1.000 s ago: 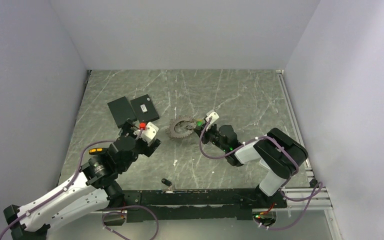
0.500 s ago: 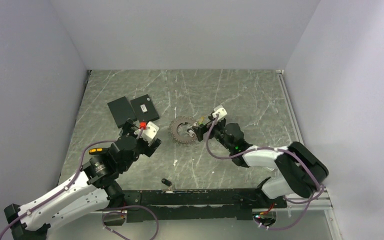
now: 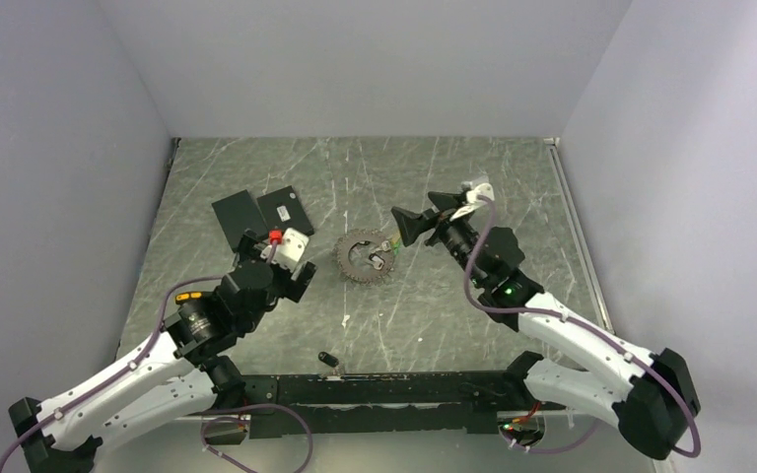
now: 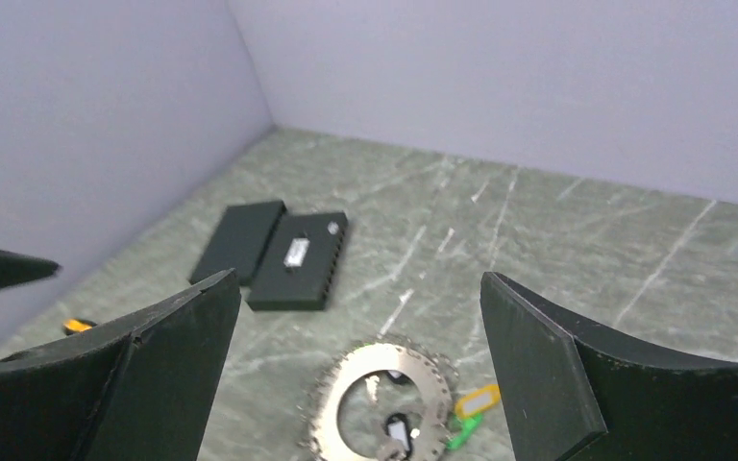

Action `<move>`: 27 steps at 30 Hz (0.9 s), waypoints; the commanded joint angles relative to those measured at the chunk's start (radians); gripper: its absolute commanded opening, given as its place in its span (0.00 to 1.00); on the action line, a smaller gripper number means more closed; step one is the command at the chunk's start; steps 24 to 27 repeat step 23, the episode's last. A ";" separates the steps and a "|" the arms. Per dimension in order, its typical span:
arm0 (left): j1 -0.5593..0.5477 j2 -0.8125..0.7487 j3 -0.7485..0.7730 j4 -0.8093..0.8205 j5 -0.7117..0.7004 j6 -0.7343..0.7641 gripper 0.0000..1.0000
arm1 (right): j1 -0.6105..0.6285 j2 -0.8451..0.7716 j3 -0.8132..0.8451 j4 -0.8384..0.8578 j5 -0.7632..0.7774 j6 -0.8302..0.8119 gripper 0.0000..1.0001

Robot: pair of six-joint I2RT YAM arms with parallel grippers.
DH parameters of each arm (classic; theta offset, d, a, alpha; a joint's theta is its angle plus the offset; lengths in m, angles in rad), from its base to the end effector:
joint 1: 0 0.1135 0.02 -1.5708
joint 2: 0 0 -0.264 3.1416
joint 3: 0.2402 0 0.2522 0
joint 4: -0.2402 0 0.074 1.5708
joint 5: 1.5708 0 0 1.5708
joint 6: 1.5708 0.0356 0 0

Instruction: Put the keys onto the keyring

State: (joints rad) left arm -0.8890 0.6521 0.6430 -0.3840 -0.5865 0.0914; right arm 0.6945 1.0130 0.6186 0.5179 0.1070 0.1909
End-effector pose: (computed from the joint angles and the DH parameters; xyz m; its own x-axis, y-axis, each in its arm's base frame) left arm 0.1107 -0.1051 0.2918 -0.2108 0.3803 -0.9005 0.3452 0.8908 0.2954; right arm 0.1853 0.1494 0.3122 -0.0124 0.2352 -0.9719 -0.5628 0.8017 0.2012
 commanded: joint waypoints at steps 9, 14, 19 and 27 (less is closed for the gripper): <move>0.008 -0.038 0.039 0.011 -0.001 -0.001 0.99 | 0.000 -0.105 -0.049 -0.108 0.140 0.191 1.00; 0.009 -0.038 0.039 0.005 0.004 -0.002 1.00 | 0.000 -0.105 -0.057 -0.149 0.155 0.227 1.00; 0.009 -0.038 0.046 -0.008 0.003 -0.009 0.99 | 0.000 -0.092 -0.058 -0.106 0.086 0.207 1.00; 0.009 -0.044 0.047 -0.013 0.002 -0.009 0.99 | 0.002 -0.071 -0.030 -0.137 0.095 0.211 1.00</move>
